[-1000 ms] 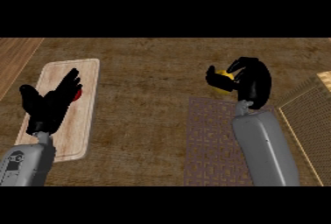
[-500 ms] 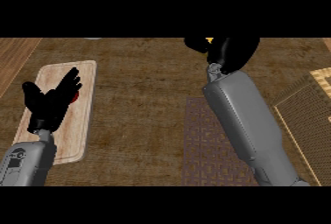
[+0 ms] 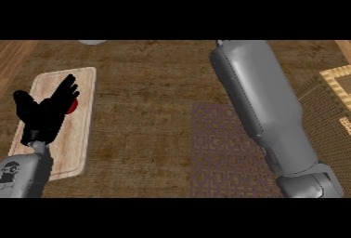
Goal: Pick the lemon from the placemat and place it in the basket
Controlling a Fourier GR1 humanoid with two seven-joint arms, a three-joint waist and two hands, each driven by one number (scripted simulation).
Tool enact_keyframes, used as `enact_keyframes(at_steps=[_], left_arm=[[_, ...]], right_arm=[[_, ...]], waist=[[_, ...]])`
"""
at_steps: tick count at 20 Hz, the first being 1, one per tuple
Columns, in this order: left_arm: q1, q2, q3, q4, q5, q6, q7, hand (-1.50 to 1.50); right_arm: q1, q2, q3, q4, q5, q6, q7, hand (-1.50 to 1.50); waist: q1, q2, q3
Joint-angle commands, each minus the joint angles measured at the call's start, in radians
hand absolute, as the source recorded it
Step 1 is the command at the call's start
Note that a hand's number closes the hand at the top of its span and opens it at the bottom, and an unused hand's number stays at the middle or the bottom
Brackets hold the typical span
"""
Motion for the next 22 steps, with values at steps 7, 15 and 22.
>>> enact_keyframes(at_steps=[7, 15, 22], left_arm=[[0.038, -0.004, 0.006, -0.037, -0.007, 0.017, 0.014, 0.00], [0.052, -0.002, 0.018, -0.029, -0.001, 0.011, 0.000, 0.00], [0.009, 0.020, 0.044, -0.046, 0.010, 0.018, 0.046, 0.00]], right_arm=[[-0.113, -0.116, -0.182, 0.116, 0.133, 0.069, 0.155, 1.50], [-0.055, -0.211, -0.290, 0.089, 0.184, 0.120, 0.094, 1.50], [0.142, -0.181, -0.306, -0.115, 0.172, 0.178, 0.003, 1.50]], waist=[[-0.028, -0.003, 0.002], [-0.045, -0.007, 0.002], [-0.058, -0.010, 0.002]])
